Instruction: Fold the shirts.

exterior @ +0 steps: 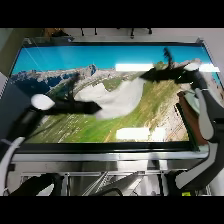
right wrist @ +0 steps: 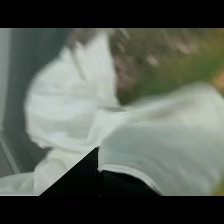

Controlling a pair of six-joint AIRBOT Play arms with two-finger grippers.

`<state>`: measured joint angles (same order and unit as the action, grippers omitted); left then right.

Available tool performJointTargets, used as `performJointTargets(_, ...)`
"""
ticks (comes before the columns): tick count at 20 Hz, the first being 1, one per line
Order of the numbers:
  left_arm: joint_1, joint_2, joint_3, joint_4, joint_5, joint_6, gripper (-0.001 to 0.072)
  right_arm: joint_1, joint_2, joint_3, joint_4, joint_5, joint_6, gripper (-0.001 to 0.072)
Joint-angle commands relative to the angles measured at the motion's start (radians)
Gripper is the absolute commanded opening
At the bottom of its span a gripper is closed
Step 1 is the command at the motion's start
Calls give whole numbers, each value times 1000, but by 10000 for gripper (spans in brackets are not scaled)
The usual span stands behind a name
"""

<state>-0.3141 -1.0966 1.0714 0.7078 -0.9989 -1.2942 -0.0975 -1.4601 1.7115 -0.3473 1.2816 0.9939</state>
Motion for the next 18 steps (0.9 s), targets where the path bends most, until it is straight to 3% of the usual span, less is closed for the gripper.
performJointTargets(1, 104, 182, 401, 35, -71, -27, 10, -25, 245, 104, 262, 12, -119, 15)
performJointTargets(4, 161, 246, 827, 104, -48, -34, 10, -26, 499, 194, 236, -143, -197, 15)
performJointTargets(8, 262, 250, 1153, 235, -56, -86, 14, -32, 753, 212, 13, -404, -213, 15)
performJointTargets(12, 315, 267, 1065, 232, -43, -85, 15, -32, 789, 212, 0, -417, -261, 15)
performJointTargets(15, 317, 261, 855, 234, 18, -48, 15, -31, 671, 211, 3, -294, -230, 15)
performJointTargets(18, 316, 120, 756, 234, 24, 5, 15, -29, 480, 211, 3, -225, -191, 15)
